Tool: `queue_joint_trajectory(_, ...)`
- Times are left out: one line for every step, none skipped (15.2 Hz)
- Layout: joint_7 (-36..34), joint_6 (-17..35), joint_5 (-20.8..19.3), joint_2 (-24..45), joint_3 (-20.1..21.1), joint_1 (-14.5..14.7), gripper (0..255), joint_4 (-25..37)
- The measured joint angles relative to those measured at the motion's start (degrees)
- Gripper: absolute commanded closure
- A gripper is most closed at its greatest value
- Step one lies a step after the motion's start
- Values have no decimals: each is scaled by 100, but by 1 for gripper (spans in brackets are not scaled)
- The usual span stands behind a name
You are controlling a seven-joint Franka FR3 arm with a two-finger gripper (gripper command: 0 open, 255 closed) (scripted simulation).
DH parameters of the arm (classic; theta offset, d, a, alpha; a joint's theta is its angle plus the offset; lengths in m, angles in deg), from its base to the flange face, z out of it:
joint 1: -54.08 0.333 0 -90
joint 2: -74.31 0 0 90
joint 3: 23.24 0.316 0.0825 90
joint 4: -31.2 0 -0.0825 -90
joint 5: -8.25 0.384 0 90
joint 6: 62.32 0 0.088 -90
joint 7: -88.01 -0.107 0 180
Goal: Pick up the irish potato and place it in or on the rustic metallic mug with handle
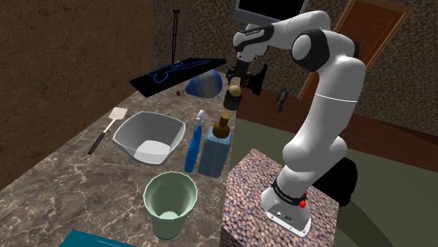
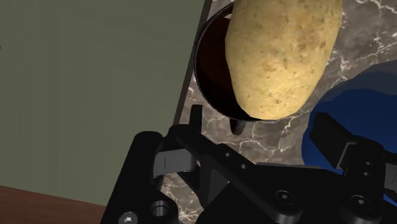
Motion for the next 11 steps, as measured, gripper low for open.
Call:
queue_joint_trajectory(1,2,-1,3,-1,-1,0,-7)
queue_joint_trajectory(1,3,-1,2,-1,-2,0,-12)
queue_joint_trajectory(1,4,-1,2,-2,-2,0,-15)
queue_joint_trajectory(-1,1,-1,9,-1,0,0,-6)
queue_joint_trajectory(-7,-85,-6,-15,-2,0,0,58)
queue_joint_trajectory(-33,-206,-14,-44,2,10,0,152)
queue_joint_trajectory(-8,-378,-18,-70,-11,-11,0,301)
queue_joint_trajectory(-4,-529,-20,-74,-18,-22,0,449)
queue_joint_trajectory(-16,-610,-26,-102,-17,-17,0,502)
queue_joint_trajectory(-24,-646,-27,-99,-15,-14,0,540)
queue_joint_trajectory(-23,-667,-27,-99,-16,-15,0,559)
